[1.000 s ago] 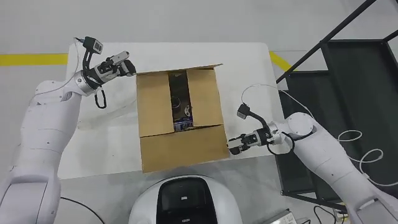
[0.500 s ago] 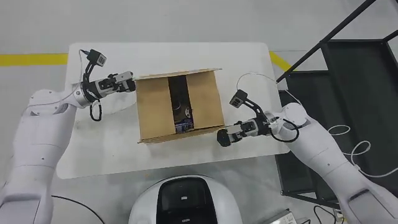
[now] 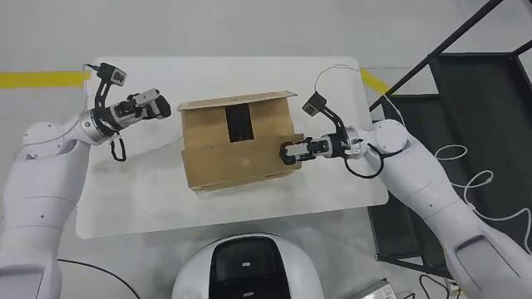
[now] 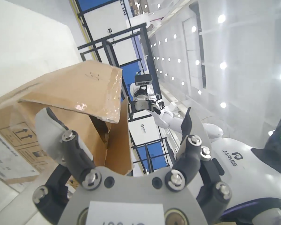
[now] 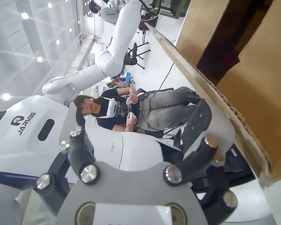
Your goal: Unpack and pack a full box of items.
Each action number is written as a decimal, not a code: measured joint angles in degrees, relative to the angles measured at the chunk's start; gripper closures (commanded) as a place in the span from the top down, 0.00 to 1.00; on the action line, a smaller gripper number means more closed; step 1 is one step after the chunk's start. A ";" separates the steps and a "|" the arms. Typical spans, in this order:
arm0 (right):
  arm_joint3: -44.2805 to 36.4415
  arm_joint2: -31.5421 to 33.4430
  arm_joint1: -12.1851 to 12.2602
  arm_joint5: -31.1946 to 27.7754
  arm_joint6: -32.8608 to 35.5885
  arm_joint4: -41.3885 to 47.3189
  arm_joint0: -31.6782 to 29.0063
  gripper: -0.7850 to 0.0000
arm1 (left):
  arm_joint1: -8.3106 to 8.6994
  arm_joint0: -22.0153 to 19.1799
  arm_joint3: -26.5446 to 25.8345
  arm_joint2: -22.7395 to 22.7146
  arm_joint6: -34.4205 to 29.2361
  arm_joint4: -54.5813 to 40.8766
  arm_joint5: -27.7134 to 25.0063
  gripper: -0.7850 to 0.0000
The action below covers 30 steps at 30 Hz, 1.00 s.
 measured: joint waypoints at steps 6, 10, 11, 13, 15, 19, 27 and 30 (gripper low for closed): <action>1.02 0.32 -0.41 -0.22 -2.83 -2.54 0.59 1.00 | 1.00 0.43 -5.16 -2.91 -5.03 -5.99 5.02 1.00; 1.57 0.56 -0.60 -0.34 -3.38 -3.39 0.72 1.00 | 1.14 0.63 -8.15 -3.41 -5.31 -6.90 5.31 1.00; 1.68 0.60 -0.66 -0.33 -3.50 -3.55 0.72 1.00 | 0.94 0.25 -7.99 -2.77 -4.69 -6.53 4.72 1.00; 1.82 0.67 -0.74 -0.34 -3.57 -3.66 0.66 1.00 | 0.40 -0.77 -6.79 -1.06 -3.35 -5.84 4.21 1.00; 2.03 0.85 -0.81 -0.50 -3.52 -3.68 0.49 1.00 | -0.47 -2.54 -4.55 1.65 -1.38 -4.88 4.09 1.00; 2.66 1.68 -0.80 -0.83 -3.21 -3.33 0.14 1.00 | -2.35 -5.97 0.77 6.46 2.11 -4.60 3.68 1.00; 3.41 2.87 -0.84 -1.14 -2.68 -3.43 -0.48 1.00 | -4.67 -9.66 8.60 12.52 0.25 -1.51 1.17 1.00; 3.83 3.11 -0.93 -1.11 -2.99 -4.03 -0.36 1.00 | -4.57 -9.44 9.09 13.07 -0.56 1.01 0.42 1.00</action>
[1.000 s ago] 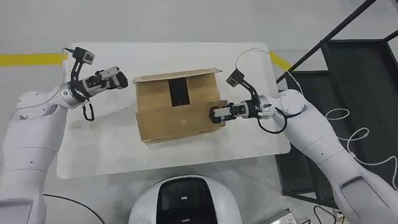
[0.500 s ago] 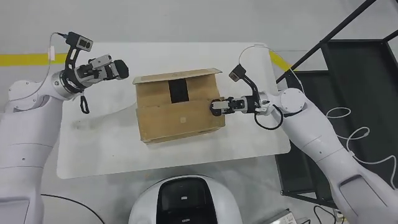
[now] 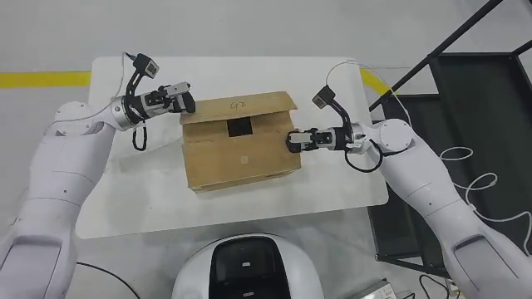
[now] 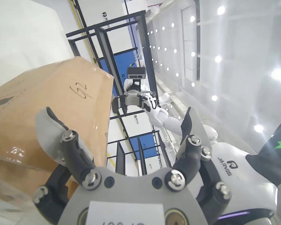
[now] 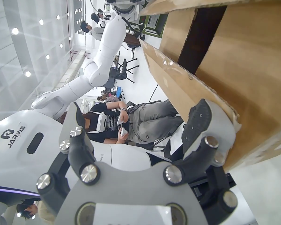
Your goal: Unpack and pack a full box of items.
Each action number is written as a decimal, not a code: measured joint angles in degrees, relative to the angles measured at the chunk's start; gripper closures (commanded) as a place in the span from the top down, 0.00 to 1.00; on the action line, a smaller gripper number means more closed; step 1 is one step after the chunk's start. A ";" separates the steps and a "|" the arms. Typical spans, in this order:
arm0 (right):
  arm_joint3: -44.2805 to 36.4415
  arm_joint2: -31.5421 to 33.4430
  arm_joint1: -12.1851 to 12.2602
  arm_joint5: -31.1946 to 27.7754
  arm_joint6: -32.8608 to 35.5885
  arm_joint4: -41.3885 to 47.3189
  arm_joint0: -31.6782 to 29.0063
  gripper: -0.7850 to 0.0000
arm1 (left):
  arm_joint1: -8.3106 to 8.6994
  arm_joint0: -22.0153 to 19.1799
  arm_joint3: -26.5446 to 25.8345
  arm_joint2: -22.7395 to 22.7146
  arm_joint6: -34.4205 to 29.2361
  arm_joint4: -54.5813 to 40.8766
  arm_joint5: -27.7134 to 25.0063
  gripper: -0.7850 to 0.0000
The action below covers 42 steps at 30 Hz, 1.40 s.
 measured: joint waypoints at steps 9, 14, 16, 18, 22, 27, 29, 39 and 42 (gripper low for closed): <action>1.78 -1.63 -1.10 2.26 -2.12 -3.38 3.12 1.00 | 1.38 3.35 -2.97 -0.37 0.27 4.83 -0.11 1.00; 5.93 -5.19 -2.91 5.20 -3.75 -3.66 6.73 1.00 | 2.12 5.17 -5.61 -1.22 -0.08 4.78 0.24 1.00; 7.66 -6.51 -3.67 5.85 -3.68 -2.96 8.04 1.00 | 2.39 5.71 -6.39 -1.52 -0.14 5.00 0.31 1.00; 9.58 -7.85 -4.50 6.16 -3.27 -2.25 9.45 1.00 | 2.72 6.32 -7.27 -1.91 -0.23 5.37 0.39 1.00; 13.05 -9.69 -5.76 6.67 -2.93 -2.60 11.91 1.00 | 3.44 7.54 -9.13 -2.87 -0.67 5.76 0.83 1.00; 16.47 -11.07 -7.03 7.28 -3.30 -3.76 14.69 1.00 | 4.59 9.58 -11.85 -4.84 -1.42 5.61 1.58 1.00; 17.61 -11.39 -7.49 7.19 -3.12 -3.60 15.54 1.00 | 5.12 10.51 -12.96 -6.16 -1.71 4.90 1.86 1.00; 20.59 -11.82 -8.73 7.18 -1.83 -4.15 17.43 1.00 | 8.29 17.85 -20.08 -15.92 -4.02 1.40 4.78 1.00; 20.70 -11.80 -8.79 7.27 -1.54 -3.98 17.42 1.00 | 8.88 21.00 -21.89 -17.90 -3.55 1.09 5.78 1.00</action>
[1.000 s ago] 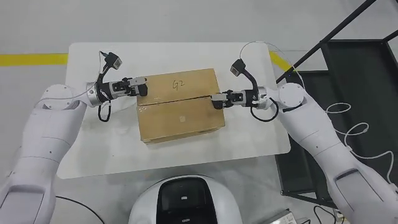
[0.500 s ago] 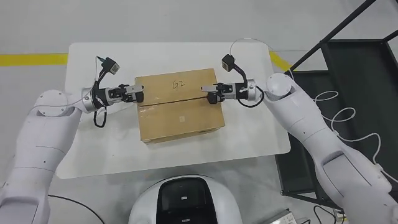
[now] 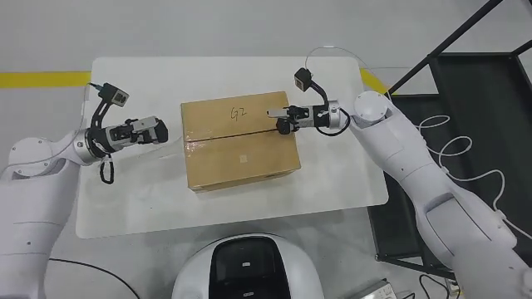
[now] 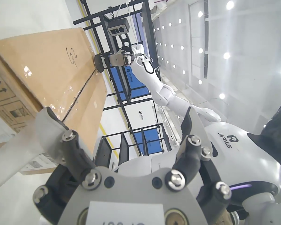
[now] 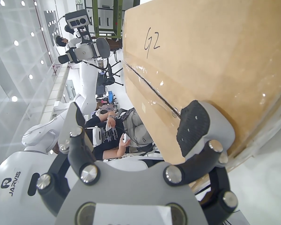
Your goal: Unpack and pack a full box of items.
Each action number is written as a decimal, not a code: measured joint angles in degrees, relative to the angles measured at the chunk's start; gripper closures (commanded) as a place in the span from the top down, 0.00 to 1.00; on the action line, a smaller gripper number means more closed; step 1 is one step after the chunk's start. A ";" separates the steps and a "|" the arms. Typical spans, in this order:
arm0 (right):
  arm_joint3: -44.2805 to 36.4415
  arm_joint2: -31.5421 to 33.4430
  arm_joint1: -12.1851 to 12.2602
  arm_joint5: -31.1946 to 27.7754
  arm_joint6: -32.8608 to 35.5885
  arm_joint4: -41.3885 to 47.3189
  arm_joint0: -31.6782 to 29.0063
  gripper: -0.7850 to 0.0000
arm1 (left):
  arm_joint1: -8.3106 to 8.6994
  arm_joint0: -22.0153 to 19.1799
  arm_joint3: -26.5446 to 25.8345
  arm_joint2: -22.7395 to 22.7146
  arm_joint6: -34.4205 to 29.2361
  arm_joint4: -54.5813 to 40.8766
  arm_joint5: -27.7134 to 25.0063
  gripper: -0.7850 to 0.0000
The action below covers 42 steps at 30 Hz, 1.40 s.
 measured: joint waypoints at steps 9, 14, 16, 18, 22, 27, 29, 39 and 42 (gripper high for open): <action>-0.02 0.00 0.01 0.00 -0.03 0.00 0.00 1.00 | 0.39 9.92 -4.13 -3.76 12.14 -0.13 -3.40 1.00; -0.02 0.00 0.01 0.00 -0.03 0.00 0.00 1.00 | 0.32 11.97 -5.48 -3.99 14.71 -0.37 -3.91 1.00; -0.02 0.00 0.01 0.00 -0.03 0.00 0.00 1.00 | 0.32 11.93 -5.45 -3.98 14.64 -0.37 -3.89 1.00; -0.02 0.00 0.01 0.00 -0.03 0.00 0.00 1.00 | 0.32 11.93 -5.45 -3.98 14.64 -0.37 -3.89 1.00; -0.02 0.00 0.01 0.00 -0.03 0.00 0.00 1.00 | 0.32 11.93 -5.45 -3.98 14.64 -0.36 -3.88 1.00; -0.02 0.00 0.01 0.00 -0.03 0.00 0.00 1.00 | 0.32 11.93 -5.45 -3.98 14.64 -0.36 -3.88 1.00; -0.02 0.00 0.01 0.00 -0.03 0.00 0.00 1.00 | 0.28 12.29 -6.12 -4.05 15.50 -0.39 -3.34 1.00; -0.02 0.00 0.01 0.00 -0.03 0.00 0.00 1.00 | 0.05 26.22 -17.68 -4.95 30.78 5.54 -3.73 1.00; -0.02 0.00 0.01 0.00 -0.03 0.00 0.00 1.00 | -0.30 30.79 -20.34 -4.86 37.32 7.74 -5.72 1.00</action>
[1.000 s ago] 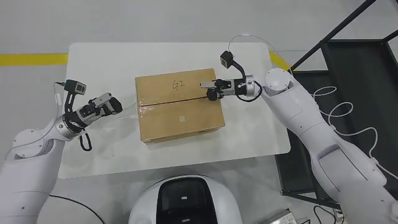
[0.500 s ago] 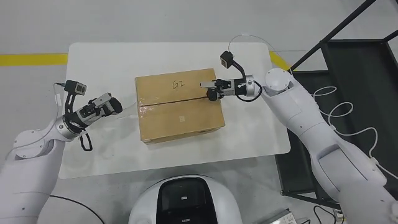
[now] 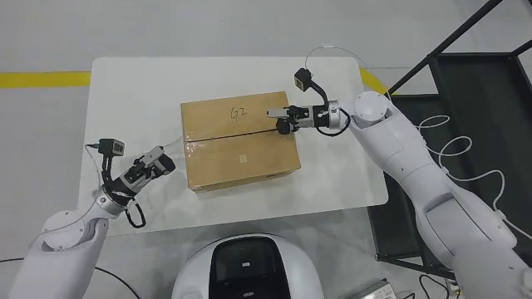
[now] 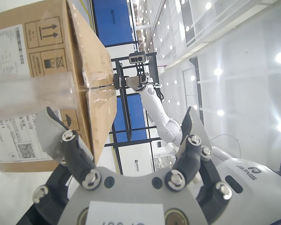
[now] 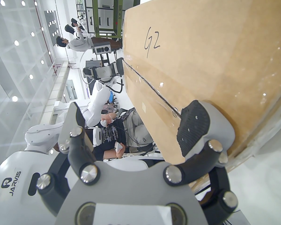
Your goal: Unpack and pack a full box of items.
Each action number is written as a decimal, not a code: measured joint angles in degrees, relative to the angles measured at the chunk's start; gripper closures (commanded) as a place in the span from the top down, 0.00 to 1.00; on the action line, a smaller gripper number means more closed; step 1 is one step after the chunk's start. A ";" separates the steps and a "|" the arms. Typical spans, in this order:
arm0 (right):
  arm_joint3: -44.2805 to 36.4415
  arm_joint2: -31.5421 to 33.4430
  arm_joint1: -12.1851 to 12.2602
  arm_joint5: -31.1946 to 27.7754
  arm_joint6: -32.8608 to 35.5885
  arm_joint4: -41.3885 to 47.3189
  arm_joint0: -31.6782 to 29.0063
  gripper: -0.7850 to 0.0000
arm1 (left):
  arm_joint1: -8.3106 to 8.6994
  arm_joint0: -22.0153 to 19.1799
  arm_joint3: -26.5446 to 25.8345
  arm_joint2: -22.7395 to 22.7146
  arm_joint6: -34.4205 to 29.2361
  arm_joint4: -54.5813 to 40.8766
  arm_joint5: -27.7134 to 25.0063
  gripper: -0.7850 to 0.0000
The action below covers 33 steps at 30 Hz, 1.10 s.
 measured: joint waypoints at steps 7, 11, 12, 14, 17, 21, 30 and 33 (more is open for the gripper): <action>0.00 0.00 0.00 0.00 0.00 0.00 0.00 1.00 | -1.01 5.12 -1.90 1.17 10.10 -0.04 -5.85 1.00; 0.00 0.00 0.00 0.00 0.00 0.00 0.00 1.00 | -1.01 5.10 -1.87 1.21 10.03 -0.15 -5.89 1.00; 0.00 0.00 0.00 0.00 0.00 0.00 0.00 1.00 | -1.01 5.10 -1.87 1.20 10.03 -0.15 -5.88 1.00; 0.00 0.00 0.00 0.00 0.00 0.00 0.00 1.00 | -1.01 5.10 -1.87 1.20 10.03 -0.14 -5.88 1.00; 0.00 0.00 0.00 0.00 0.00 0.00 0.00 1.00 | -1.01 5.10 -1.87 1.20 10.02 -0.14 -5.88 1.00; 0.00 0.00 0.00 0.00 0.00 0.00 0.00 1.00 | -1.02 5.05 -1.91 1.16 10.11 -0.13 -5.77 1.00; 0.00 0.00 0.00 0.00 0.00 0.00 0.00 1.00 | -2.16 6.70 -5.20 2.79 19.59 -7.03 5.23 1.00; 0.00 0.00 0.00 0.00 0.00 0.00 0.00 1.00 | -2.86 7.32 -4.21 4.80 22.41 -7.67 3.42 1.00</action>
